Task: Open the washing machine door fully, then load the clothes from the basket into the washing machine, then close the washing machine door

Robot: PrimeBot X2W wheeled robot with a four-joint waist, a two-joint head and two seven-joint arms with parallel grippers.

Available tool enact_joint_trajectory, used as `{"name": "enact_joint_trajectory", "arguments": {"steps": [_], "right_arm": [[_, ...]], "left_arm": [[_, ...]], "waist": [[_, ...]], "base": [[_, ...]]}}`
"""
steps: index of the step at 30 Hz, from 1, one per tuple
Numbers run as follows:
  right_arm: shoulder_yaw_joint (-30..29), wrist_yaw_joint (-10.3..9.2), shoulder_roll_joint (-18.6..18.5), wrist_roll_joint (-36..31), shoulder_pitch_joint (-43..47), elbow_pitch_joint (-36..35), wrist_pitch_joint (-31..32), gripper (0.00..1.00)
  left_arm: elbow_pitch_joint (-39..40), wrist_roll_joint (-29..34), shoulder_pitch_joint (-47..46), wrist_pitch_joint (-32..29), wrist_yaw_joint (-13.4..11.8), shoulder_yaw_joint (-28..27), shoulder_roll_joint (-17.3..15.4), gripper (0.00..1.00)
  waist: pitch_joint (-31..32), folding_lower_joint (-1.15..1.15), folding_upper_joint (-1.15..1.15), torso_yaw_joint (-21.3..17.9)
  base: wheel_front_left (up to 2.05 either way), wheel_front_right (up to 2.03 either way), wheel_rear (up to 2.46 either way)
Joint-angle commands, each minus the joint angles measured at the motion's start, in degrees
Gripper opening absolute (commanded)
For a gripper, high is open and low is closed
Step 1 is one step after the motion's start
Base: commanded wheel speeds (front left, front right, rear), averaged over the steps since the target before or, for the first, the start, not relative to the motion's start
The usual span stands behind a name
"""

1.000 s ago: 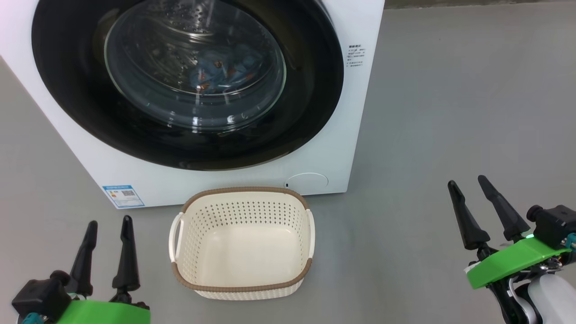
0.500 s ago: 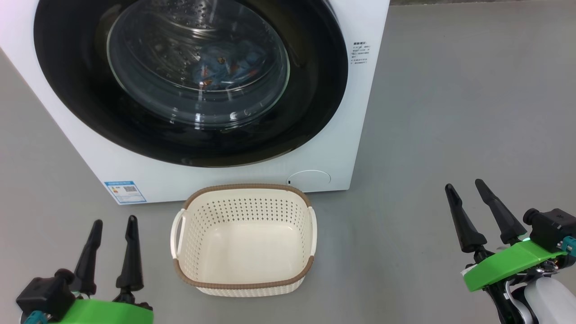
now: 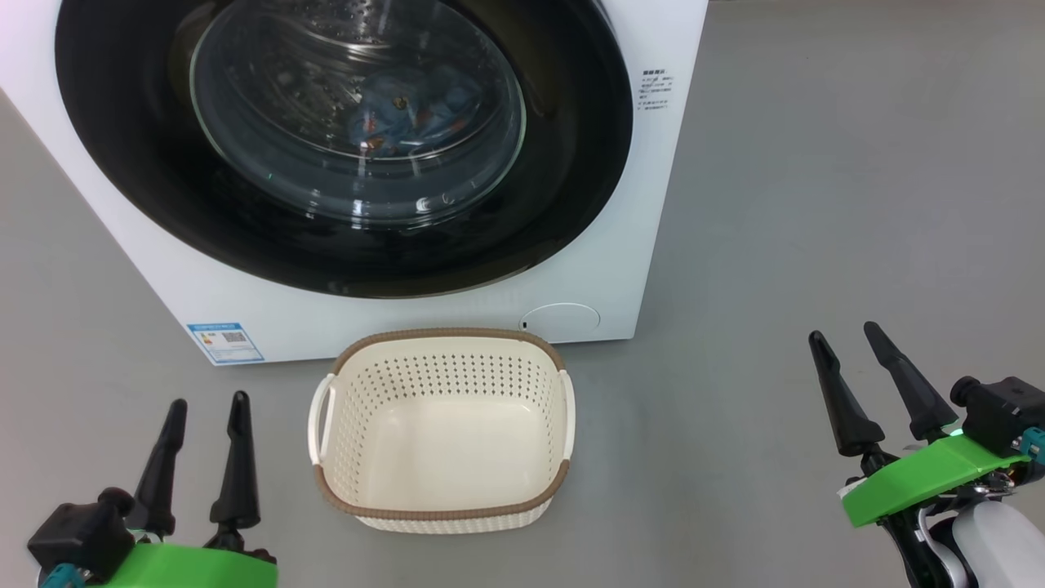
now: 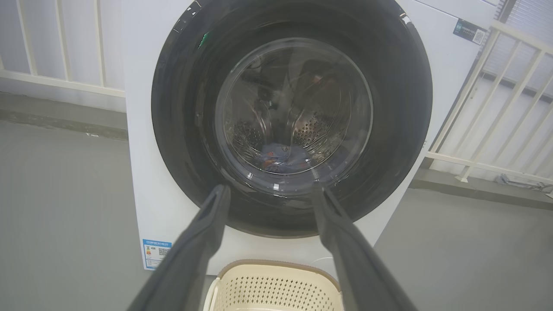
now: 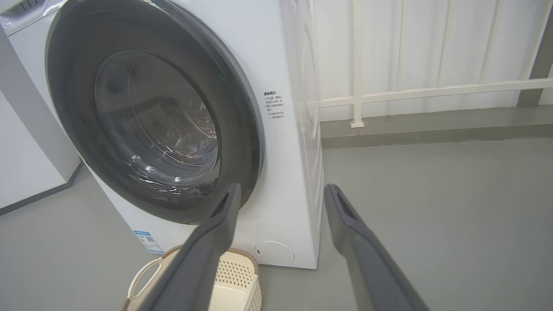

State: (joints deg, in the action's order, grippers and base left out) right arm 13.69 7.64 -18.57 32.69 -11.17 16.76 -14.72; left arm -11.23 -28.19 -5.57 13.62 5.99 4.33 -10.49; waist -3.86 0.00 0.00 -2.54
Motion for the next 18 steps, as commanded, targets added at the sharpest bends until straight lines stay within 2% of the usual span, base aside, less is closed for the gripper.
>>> {"name": "enact_joint_trajectory", "arguments": {"steps": [1,6,7,13,18], "right_arm": [[0.4,-0.15,-0.8,-0.4,-0.7,-1.4,-0.3,1.0],[0.3,-0.15,-0.6,-0.5,-0.7,-1.6,-0.3,1.0],[-0.3,0.0,0.2,0.0,0.0,-0.1,0.0,0.0],[0.4,0.01,2.3,1.1,1.4,2.2,0.3,0.0],[-0.4,0.0,2.8,3.6,1.6,1.9,1.1,0.0]], "left_arm": [[1.2,-0.2,-1.0,0.0,-0.3,-1.7,-1.6,1.0],[1.1,-0.9,-1.1,-0.1,-0.3,-1.6,-1.5,1.0],[-0.1,-0.8,0.0,-0.1,0.0,0.1,-0.1,0.0],[-2.4,-2.1,0.9,-0.5,0.0,0.4,1.5,0.0],[-2.4,-4.7,0.9,-1.3,0.1,-0.1,1.8,0.0]], "waist": [[0.0,0.0,0.0,0.0],[-0.3,0.0,0.0,0.2],[-0.3,0.0,0.0,0.2],[-0.2,0.01,0.0,0.2],[0.1,0.13,0.0,0.3]], "base": [[0.0,0.0,0.0],[0.0,0.0,0.0],[0.0,0.0,0.0],[0.0,0.0,0.0],[0.0,0.0,0.0]]}}
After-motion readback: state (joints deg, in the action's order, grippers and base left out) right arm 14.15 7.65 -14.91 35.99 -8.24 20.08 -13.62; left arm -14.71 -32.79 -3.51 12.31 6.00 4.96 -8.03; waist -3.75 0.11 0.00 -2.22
